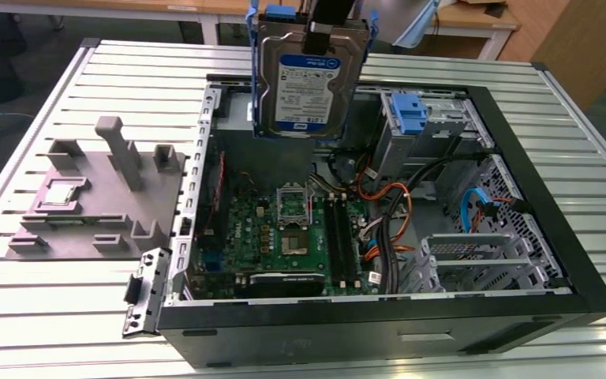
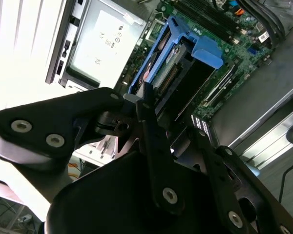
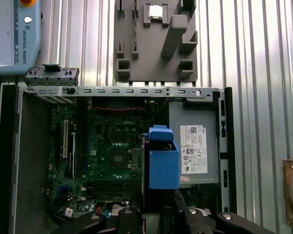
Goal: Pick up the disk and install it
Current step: 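Pick up the disk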
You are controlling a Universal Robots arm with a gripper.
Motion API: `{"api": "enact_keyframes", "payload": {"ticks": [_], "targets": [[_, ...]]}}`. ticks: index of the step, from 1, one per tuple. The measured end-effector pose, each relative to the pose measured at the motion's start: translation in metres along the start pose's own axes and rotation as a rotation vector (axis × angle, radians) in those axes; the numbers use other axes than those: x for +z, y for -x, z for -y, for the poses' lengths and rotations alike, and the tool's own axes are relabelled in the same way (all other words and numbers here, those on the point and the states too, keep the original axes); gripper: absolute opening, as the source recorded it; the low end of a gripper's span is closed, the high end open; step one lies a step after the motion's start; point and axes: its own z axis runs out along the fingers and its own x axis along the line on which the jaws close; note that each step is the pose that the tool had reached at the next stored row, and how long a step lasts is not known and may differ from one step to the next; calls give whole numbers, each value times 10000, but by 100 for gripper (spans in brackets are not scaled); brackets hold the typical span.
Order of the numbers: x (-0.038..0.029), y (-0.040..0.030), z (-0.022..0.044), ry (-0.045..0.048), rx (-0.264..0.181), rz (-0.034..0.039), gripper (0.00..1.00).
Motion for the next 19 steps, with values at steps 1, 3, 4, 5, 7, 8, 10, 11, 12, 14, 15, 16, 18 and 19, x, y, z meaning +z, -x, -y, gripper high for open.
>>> {"api": "enact_keyframes", "payload": {"ticks": [1, 3, 4, 5, 7, 8, 10, 11, 12, 14, 15, 16, 18, 19], "targets": [[-1, -3, 21, 8, 2, 0, 35], [-4, -9, 66, 25, 9, 0, 35], [-5, -11, 88, 32, 10, 0, 35], [-6, -14, 110, 39, 12, 1, 35], [-8, -19, 155, 53, 16, 0, 35], [-10, -21, 181, 60, 18, 0, 35], [-13, -25, 228, 75, 22, 1, 35], [-14, -27, 252, 82, 22, 1, 35], [-15, -29, 277, 89, 24, 2, 35], [-18, -33, 325, 103, 27, 1, 35], [-20, -34, 353, 110, 29, 1, 35], [-22, -35, 380, 117, 28, 1, 35], [-25, -37, 432, 130, 30, 1, 35], [-27, -37, 454, 135, 30, 1, 35]]}}
